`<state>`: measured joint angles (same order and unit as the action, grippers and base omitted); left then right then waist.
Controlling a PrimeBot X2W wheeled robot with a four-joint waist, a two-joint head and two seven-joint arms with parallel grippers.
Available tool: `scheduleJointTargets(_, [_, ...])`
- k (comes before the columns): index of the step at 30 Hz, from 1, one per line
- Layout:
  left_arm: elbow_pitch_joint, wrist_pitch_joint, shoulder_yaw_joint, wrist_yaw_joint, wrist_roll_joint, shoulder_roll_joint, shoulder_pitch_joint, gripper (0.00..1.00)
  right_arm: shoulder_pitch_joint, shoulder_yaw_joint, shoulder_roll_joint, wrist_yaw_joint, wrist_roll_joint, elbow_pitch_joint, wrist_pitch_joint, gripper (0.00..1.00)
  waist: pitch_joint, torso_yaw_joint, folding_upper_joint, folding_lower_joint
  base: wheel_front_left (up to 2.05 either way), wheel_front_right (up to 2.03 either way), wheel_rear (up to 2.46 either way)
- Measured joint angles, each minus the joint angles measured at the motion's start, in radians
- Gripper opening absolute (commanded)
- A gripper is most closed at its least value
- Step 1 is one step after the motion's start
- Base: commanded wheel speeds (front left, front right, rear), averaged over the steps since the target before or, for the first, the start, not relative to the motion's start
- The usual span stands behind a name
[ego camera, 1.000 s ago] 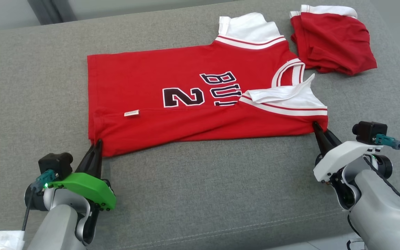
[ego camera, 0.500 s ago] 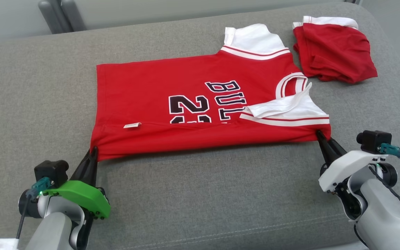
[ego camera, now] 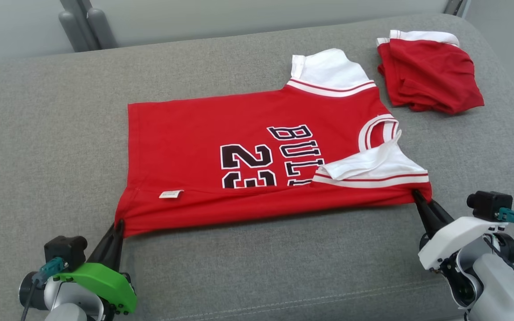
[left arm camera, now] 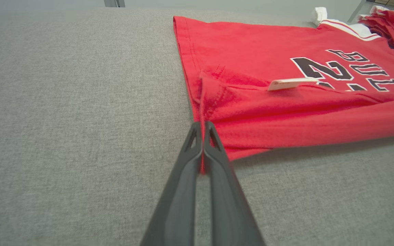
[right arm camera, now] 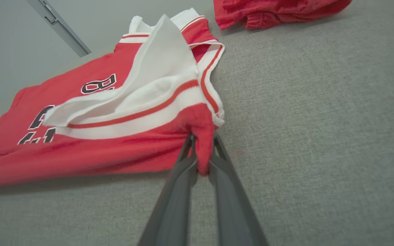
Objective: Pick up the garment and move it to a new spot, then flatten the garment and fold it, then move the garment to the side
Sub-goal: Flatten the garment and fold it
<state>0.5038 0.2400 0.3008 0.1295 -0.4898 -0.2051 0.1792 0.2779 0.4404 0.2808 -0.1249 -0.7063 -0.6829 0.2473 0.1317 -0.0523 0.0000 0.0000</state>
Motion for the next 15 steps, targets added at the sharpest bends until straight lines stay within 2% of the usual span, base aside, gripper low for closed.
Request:
scheduleJointTargets(6, [-0.032,-0.018,0.028,0.002,0.0,-0.002,-0.023,0.0,-0.059,-0.005,0.028,0.0,-0.034,0.032,0.0,0.0,0.0,0.014,0.0,0.0,0.0,0.0,0.0])
scheduleJointTargets(15, [-0.064,-0.019,0.02,0.002,-0.027,-0.004,-0.085,0.0,-0.104,-0.007,0.043,0.0,-0.044,0.091,0.0,0.0,-0.005,0.028,0.0,0.0,0.0,0.0,0.0])
